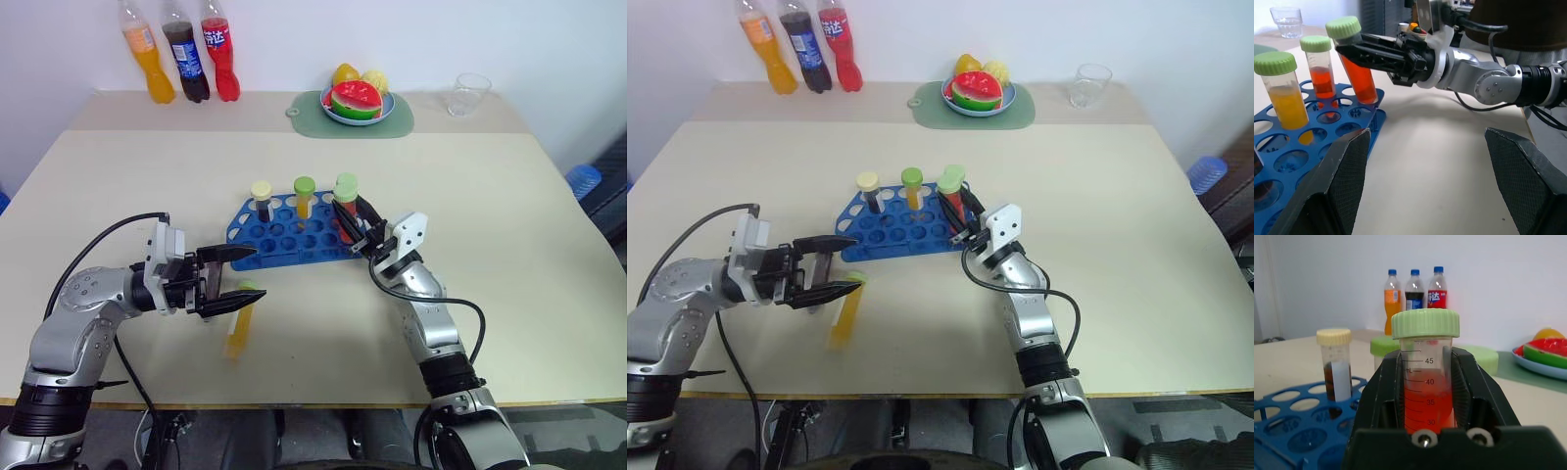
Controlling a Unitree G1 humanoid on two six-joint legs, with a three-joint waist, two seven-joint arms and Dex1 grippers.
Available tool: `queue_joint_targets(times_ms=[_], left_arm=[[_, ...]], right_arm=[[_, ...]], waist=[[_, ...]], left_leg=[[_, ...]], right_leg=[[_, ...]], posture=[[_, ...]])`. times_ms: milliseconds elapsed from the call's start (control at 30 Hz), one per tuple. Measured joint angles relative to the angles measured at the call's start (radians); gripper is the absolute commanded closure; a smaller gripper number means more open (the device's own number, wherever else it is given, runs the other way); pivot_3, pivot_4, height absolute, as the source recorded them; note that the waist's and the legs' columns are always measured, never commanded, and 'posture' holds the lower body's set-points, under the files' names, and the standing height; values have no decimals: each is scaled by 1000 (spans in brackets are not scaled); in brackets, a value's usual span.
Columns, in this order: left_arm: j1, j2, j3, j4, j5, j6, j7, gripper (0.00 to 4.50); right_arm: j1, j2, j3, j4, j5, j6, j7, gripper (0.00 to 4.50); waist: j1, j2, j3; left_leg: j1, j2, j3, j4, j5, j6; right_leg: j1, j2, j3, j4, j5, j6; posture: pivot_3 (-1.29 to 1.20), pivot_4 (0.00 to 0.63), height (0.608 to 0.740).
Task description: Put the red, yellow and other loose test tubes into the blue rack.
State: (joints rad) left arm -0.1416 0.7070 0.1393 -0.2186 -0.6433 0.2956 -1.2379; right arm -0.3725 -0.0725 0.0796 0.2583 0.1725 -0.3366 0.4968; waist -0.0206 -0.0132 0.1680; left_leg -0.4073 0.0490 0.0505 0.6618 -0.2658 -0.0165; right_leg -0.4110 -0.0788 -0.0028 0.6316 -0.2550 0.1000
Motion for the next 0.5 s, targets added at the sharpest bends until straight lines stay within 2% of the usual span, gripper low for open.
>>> queue_joint_targets(times_ms=[33,267,400,500], left_arm=[[2,0,0,0,0,0,1,643],[21,0,0,-15,-4,5,12,643],[29,-6,4,-39,-37,45,49,643],[46,-12,19,-81,-79,119,125,643]], right_arm=[[-1,1,0,2,4,2,6,3699],[5,-14,2,6,14,24,53,122],[40,-82,2,-48,-9,34,63,122],[111,-182,-7,-172,-8,110,90,122]], waist=[[-1,0,0],[0,1,0],[8,1,1],[7,0,1]], left_leg=[[0,0,0,0,0,0],[0,0,0,0,0,0],[-1,-1,0,0,0,0],[-1,-1,0,0,0,0]], right_leg=[[0,0,0,0,0,0],[0,0,0,0,0,0],[0,-2,0,-1,0,0],[0,-2,0,-1,0,0]], posture=[[0,150,740],[0,150,740],[0,150,740],[0,150,740]])
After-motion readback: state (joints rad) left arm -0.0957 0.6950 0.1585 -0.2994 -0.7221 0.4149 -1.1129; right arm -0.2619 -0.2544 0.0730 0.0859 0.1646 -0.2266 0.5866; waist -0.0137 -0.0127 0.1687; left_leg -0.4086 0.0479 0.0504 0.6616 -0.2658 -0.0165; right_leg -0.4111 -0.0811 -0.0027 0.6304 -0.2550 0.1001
